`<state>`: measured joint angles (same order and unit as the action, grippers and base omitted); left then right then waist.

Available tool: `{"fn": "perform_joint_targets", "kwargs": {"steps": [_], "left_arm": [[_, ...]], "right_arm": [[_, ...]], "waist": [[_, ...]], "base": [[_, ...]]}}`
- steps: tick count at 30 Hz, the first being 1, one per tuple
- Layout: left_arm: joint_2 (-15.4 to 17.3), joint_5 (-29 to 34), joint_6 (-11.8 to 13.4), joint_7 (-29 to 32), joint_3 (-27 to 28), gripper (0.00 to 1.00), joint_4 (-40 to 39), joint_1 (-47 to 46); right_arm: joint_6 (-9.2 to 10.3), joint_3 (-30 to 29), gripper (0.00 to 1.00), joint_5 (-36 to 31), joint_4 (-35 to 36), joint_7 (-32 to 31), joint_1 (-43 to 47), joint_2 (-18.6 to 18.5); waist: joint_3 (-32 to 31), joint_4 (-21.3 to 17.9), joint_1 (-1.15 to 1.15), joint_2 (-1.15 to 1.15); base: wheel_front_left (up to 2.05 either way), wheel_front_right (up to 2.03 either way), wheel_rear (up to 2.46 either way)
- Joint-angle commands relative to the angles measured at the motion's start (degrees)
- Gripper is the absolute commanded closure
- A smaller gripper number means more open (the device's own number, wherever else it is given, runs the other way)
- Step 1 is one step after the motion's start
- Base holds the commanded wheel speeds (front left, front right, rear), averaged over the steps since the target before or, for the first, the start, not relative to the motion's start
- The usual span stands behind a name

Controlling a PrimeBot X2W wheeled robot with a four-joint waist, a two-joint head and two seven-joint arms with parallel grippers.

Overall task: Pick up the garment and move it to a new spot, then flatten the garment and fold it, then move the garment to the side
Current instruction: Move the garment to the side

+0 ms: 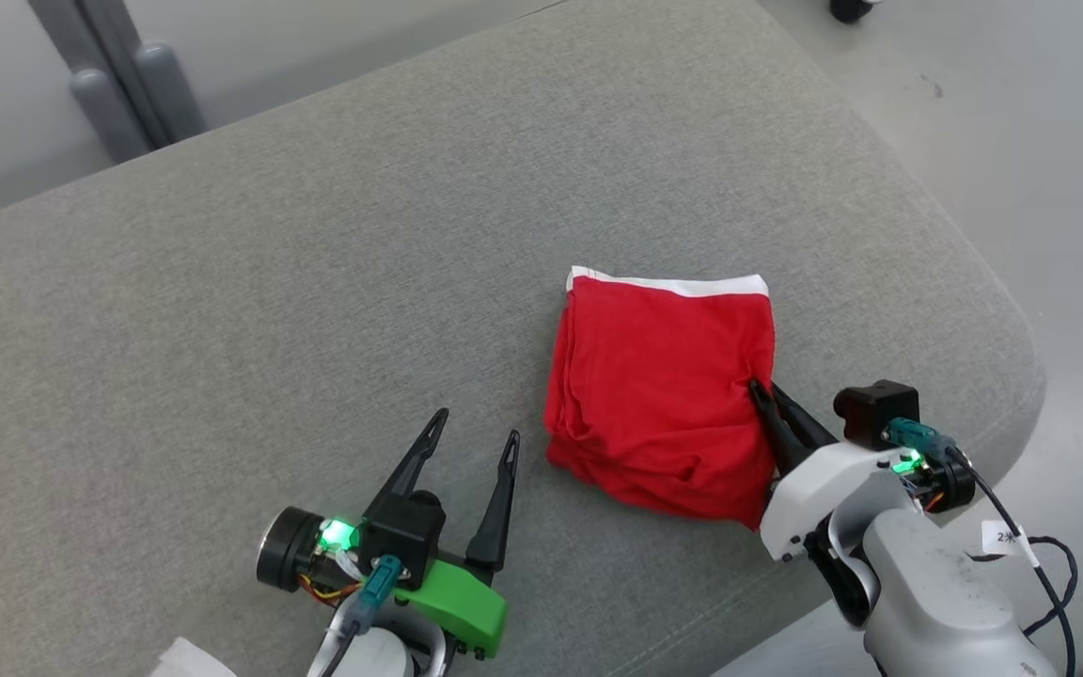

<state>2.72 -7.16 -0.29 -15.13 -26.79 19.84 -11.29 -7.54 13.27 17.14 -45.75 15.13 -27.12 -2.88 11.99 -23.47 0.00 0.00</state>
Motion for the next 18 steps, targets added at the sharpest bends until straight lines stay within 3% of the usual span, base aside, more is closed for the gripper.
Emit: {"fn": "perform_joint_targets", "kwargs": {"steps": [1,9,18], "left_arm": [[0.36,0.47,-0.27,-0.02,0.34,0.0,0.22,-1.33],[0.44,3.11,-1.42,-0.02,1.44,0.0,0.94,-3.53],[0.45,5.29,-2.58,-0.02,1.46,0.0,-0.16,-6.63]], "right_arm": [[0.09,0.01,1.0,-0.85,-0.08,0.02,-1.85,-0.14],[0.1,-0.04,1.0,-5.8,-4.27,0.02,-12.81,-3.23],[0.1,-1.03,1.0,-8.5,-14.24,0.01,-28.23,-12.2]], "waist": [[1.51,-2.16,0.0,0.0],[6.86,1.63,0.0,0.0],[12.74,8.31,0.0,0.0]], "base": [[0.0,0.0,0.0],[0.0,0.0,0.0],[0.0,0.0,0.0]]}}
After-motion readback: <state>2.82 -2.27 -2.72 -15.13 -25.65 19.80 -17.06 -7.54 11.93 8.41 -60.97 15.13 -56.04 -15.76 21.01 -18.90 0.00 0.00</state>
